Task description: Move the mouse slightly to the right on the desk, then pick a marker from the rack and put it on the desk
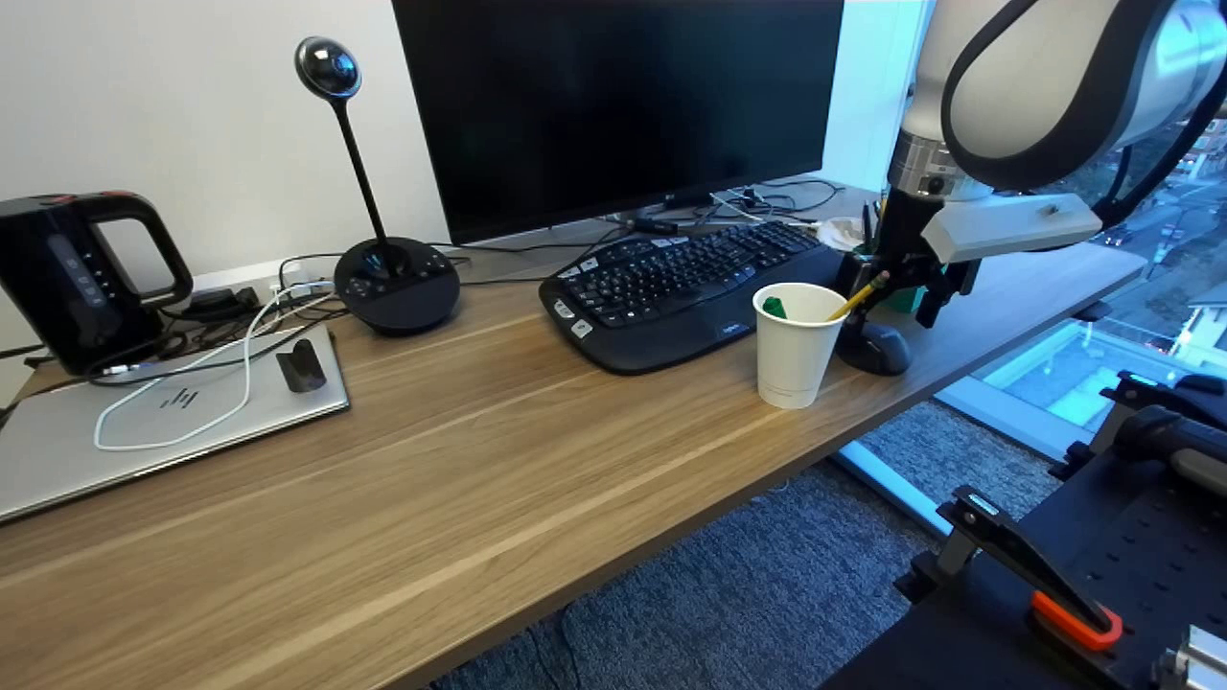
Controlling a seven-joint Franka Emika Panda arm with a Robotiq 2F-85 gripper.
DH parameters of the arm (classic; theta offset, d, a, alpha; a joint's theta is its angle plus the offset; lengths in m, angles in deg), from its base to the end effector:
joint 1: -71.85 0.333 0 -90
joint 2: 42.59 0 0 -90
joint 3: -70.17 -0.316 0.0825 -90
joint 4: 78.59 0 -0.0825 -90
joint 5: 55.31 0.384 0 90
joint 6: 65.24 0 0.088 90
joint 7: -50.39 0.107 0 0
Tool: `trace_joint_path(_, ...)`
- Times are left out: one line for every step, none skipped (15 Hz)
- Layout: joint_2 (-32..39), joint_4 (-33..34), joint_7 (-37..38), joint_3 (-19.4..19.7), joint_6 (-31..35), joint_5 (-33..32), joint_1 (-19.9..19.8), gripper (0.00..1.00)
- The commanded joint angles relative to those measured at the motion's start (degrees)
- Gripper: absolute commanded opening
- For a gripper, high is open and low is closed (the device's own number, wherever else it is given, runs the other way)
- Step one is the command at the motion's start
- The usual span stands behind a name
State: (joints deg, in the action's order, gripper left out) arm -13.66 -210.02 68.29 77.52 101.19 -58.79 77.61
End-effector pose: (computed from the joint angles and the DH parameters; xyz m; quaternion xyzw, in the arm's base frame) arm 0.5311 -0.0146 0.1406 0.9892 -0.1306 0.0591 0.0311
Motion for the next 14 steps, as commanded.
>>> trace_joint_path(1.0, 1.0, -0.2, 0.3, 1.4, 1.7, 0.8, 1.00)
trace_joint_path(1.2, 1.1, -0.2, 0.4, 1.3, 1.7, 0.8, 1.00)
trace_joint_path(1.3, 1.2, -0.2, 0.4, 1.3, 1.8, 0.8, 1.00)
trace_joint_path(1.4, 1.4, -0.2, 0.4, 1.3, 1.8, 0.7, 1.00)
trace_joint_path(1.5, 1.7, -0.2, 0.5, 1.2, 1.8, 0.7, 1.00)
trace_joint_path(1.7, 2.0, -0.2, 0.6, 1.2, 1.9, 0.7, 1.00)
trace_joint_path(2.0, 2.3, 0.0, 0.9, 1.3, 1.8, 0.8, 1.00)
trace_joint_path(2.4, 2.7, 0.2, 1.2, 1.3, 1.7, 1.0, 1.00)
trace_joint_path(2.7, 3.0, 0.3, 1.3, 1.4, 1.7, 1.0, 1.00)
trace_joint_path(3.1, 3.2, 0.4, 1.4, 1.5, 1.8, 1.1, 1.00)
trace_joint_path(3.7, 3.7, 0.6, 1.6, 1.5, 1.7, 1.4, 1.00)
trace_joint_path(4.1, 4.0, 0.8, 1.7, 1.5, 1.7, 1.5, 1.00)
trace_joint_path(4.4, 4.3, 0.9, 1.7, 1.3, 1.7, 1.5, 1.00)
trace_joint_path(4.8, 4.6, 1.0, 1.7, 1.2, 1.8, 1.6, 1.00)
